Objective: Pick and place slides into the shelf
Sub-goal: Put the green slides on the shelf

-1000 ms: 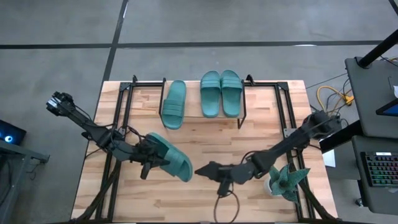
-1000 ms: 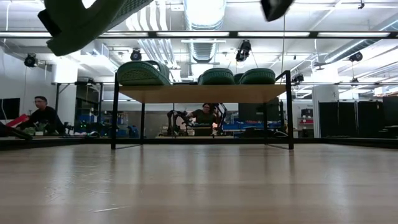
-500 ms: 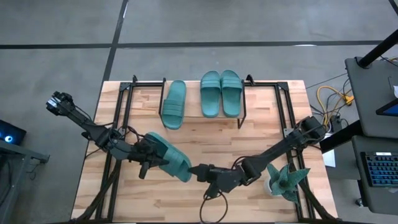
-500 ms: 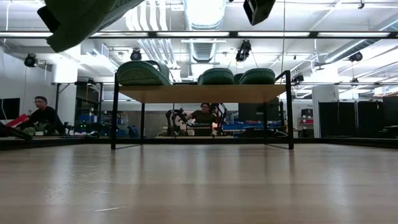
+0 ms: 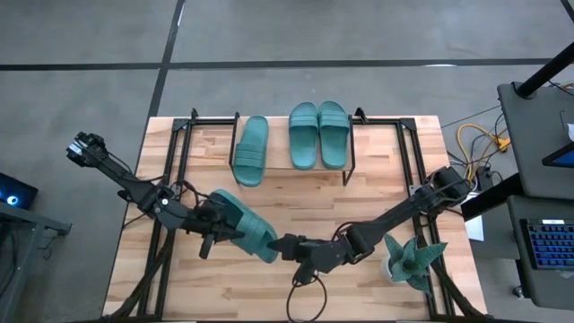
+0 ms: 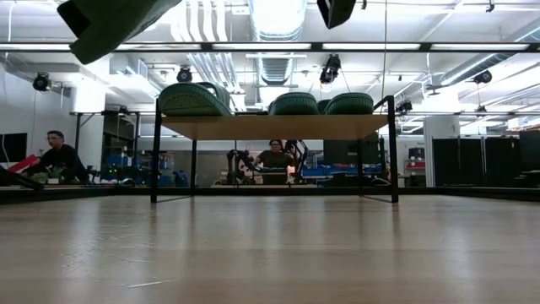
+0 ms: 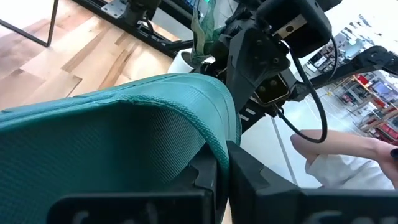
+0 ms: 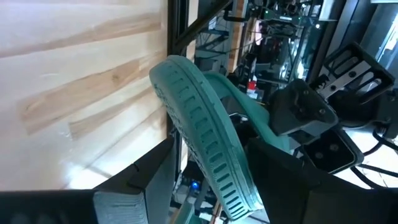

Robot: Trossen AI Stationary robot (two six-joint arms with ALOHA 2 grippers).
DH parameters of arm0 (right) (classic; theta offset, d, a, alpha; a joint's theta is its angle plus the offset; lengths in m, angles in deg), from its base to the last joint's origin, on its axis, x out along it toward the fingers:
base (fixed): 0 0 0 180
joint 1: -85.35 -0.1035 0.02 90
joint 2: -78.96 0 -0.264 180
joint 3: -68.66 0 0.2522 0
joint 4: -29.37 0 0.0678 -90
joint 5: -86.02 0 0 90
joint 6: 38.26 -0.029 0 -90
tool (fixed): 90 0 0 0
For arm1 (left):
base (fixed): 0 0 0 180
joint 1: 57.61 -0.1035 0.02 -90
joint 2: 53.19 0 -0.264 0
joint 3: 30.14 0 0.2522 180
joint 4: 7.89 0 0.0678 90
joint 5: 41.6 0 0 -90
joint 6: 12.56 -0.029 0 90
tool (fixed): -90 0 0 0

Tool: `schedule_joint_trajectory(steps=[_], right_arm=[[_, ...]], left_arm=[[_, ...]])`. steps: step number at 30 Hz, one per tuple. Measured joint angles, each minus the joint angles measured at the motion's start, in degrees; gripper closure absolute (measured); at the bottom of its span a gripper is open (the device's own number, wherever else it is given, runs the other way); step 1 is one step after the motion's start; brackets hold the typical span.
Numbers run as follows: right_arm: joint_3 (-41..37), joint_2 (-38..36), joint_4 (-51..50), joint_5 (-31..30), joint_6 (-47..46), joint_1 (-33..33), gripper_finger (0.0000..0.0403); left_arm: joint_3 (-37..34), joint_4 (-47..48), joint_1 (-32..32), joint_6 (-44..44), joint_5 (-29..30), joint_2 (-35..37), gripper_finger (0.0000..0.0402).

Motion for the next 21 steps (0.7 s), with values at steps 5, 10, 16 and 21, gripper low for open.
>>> schedule_joint_trajectory(steps=[5,10,16,21], right_arm=[[0.13,0.0,-0.04,-0.07,0.37,0.51,0.0217],[0.13,0.0,0.66,0.01,-1.47,0.91,0.0277],[0.13,0.07,0.74,0.24,-3.47,0.96,0.0369],[0.13,0.07,1.04,0.39,-3.95,0.98,0.0369]], left_arm=[[0.0,-0.3,0.0,-0.04,0.01,0.0,0.0402],[-0.02,-0.39,0.0,-0.89,0.03,0.0,0.0402],[-0.07,-1.45,-0.04,-3.4,0.46,0.39,0.0402],[-0.08,-1.78,-0.02,-9.4,0.44,0.44,0.0383]])
